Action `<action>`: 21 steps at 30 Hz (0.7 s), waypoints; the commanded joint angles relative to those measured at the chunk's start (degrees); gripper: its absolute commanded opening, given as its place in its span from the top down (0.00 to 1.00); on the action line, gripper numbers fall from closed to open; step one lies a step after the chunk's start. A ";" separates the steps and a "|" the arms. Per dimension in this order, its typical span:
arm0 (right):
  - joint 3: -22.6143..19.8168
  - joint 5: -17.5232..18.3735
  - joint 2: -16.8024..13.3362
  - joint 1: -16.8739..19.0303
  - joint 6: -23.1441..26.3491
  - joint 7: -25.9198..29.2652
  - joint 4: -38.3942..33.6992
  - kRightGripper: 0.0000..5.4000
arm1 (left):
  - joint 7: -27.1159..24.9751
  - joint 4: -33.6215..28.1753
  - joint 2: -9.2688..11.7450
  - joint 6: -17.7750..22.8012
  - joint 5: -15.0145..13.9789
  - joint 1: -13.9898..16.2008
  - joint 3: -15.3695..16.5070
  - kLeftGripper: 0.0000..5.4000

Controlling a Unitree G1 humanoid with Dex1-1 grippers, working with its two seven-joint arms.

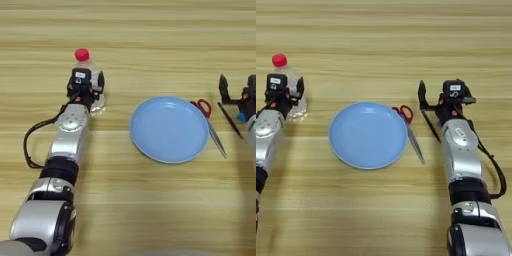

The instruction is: Move the objects on the table

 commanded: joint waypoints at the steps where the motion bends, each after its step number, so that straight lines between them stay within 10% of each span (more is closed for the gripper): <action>1: 0.29 -0.21 0.33 -0.10 0.99 -0.28 -0.85 0.00 | -0.70 -1.21 -0.33 -2.00 -0.11 -2.20 -0.67 0.42; 21: 0.39 -0.55 0.64 0.10 1.06 -0.36 -1.23 0.00 | -0.77 -3.43 -1.71 -2.34 2.52 1.26 -4.94 0.42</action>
